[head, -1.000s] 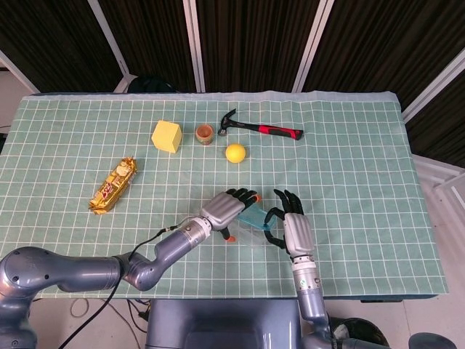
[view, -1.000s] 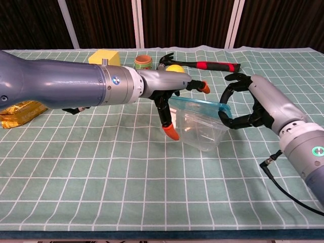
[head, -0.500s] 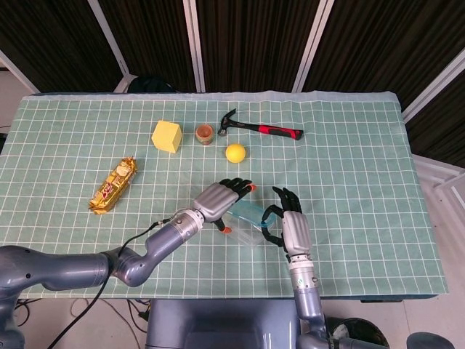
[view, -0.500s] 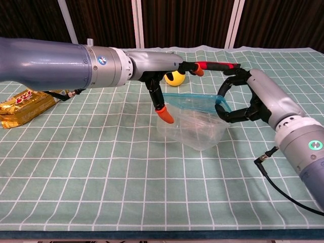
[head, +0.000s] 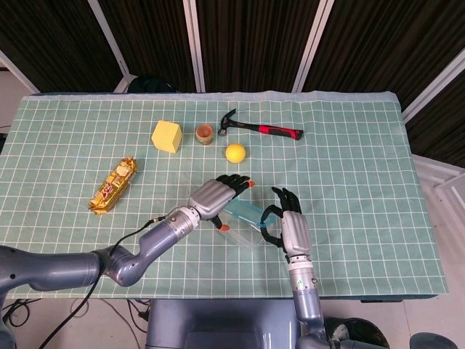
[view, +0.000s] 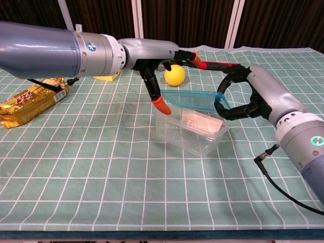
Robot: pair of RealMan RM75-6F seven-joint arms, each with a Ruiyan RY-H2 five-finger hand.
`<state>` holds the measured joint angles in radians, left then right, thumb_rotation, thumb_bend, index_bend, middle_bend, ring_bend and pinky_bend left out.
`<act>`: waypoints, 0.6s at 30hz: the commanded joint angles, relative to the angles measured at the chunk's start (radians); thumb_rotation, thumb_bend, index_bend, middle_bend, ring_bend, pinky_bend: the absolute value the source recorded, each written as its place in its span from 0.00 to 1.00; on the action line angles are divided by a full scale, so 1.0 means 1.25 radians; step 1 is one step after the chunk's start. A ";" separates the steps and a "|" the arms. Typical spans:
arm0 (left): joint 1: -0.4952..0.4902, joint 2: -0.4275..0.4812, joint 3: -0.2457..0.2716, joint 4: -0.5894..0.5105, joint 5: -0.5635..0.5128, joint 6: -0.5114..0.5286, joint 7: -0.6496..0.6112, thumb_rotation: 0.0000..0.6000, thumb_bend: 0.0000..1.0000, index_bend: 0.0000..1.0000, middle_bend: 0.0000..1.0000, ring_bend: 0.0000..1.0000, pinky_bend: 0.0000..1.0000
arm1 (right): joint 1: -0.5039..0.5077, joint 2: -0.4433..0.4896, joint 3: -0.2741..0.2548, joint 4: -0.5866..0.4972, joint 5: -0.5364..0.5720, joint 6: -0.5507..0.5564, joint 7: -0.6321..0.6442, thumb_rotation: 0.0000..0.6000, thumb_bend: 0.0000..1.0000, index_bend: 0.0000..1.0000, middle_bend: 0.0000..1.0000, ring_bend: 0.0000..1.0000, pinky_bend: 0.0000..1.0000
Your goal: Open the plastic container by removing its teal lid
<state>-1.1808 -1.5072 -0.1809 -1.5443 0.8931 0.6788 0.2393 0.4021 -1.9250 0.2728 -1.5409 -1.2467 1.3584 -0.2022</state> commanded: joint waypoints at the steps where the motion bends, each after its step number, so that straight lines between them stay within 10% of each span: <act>1: 0.005 0.019 -0.004 -0.015 0.002 -0.005 -0.012 1.00 0.00 0.00 0.00 0.00 0.12 | 0.001 -0.005 0.001 -0.005 0.007 0.000 -0.009 1.00 0.81 0.74 0.14 0.00 0.00; 18: 0.046 0.112 -0.003 -0.062 0.052 -0.004 -0.070 1.00 0.00 0.00 0.00 0.00 0.12 | 0.067 -0.023 0.105 0.050 0.048 -0.021 -0.056 1.00 0.81 0.74 0.14 0.00 0.00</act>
<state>-1.1268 -1.3698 -0.1855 -1.6197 0.9551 0.6721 0.1548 0.4710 -1.9520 0.3830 -1.4923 -1.1995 1.3388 -0.2652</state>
